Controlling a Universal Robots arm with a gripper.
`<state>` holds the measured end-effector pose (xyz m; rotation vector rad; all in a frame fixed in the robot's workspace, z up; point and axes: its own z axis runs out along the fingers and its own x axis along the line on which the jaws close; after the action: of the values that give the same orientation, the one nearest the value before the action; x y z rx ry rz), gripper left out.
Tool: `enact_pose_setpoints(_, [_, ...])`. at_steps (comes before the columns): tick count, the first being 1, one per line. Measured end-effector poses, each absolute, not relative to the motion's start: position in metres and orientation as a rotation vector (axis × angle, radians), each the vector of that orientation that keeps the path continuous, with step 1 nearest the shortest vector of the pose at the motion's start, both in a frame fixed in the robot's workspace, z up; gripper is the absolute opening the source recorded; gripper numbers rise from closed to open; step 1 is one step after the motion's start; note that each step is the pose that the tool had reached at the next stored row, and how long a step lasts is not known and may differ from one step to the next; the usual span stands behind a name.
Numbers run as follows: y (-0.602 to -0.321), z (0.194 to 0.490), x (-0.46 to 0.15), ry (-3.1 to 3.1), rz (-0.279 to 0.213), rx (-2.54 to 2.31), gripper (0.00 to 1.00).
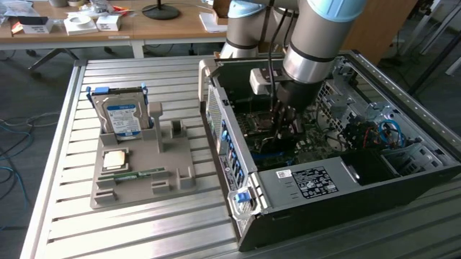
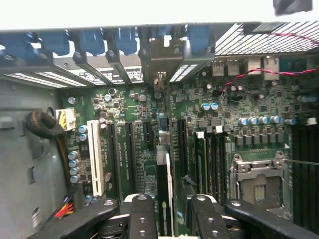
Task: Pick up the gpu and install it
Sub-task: 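Insert the gpu into the slot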
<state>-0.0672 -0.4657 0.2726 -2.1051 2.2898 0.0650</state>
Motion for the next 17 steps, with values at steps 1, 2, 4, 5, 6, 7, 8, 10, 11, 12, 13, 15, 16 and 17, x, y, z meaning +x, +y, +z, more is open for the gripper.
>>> enact_pose_setpoints(1, [-0.466, 0.276, -0.067, 2.290, 0.065, -2.105, 0.34])
enact_pose_setpoints(2, [-0.466, 0.280, -0.067, 2.290, 0.065, -2.105, 0.34])
enact_pose_setpoints(4, [-0.466, 0.288, -0.067, 2.290, 0.065, -2.105, 0.34])
enact_pose_setpoints(5, [-0.466, 0.291, -0.067, 2.290, 0.065, -2.105, 0.34])
enact_pose_setpoints(6, [-0.466, 0.294, -0.067, 2.290, 0.065, -2.105, 0.34])
enact_pose_setpoints(7, [-0.466, 0.298, -0.067, 2.290, 0.065, -2.105, 0.34])
enact_pose_setpoints(8, [-0.466, 0.300, -0.067, 2.290, 0.065, -2.105, 0.34])
enact_pose_setpoints(10, [-0.466, 0.305, -0.067, 2.290, 0.065, -2.105, 0.34])
enact_pose_setpoints(11, [-0.466, 0.307, -0.067, 2.290, 0.065, -2.105, 0.34])
enact_pose_setpoints(12, [-0.466, 0.309, -0.067, 2.290, 0.065, -2.105, 0.34])
enact_pose_setpoints(13, [-0.466, 0.312, -0.067, 2.290, 0.065, -2.105, 0.34])
enact_pose_setpoints(15, [-0.466, 0.315, -0.067, 2.290, 0.065, -2.105, 0.34])
enact_pose_setpoints(16, [-0.466, 0.316, -0.067, 2.290, 0.065, -2.105, 0.34])
enact_pose_setpoints(17, [-0.466, 0.317, -0.067, 2.290, 0.065, -2.105, 0.34])
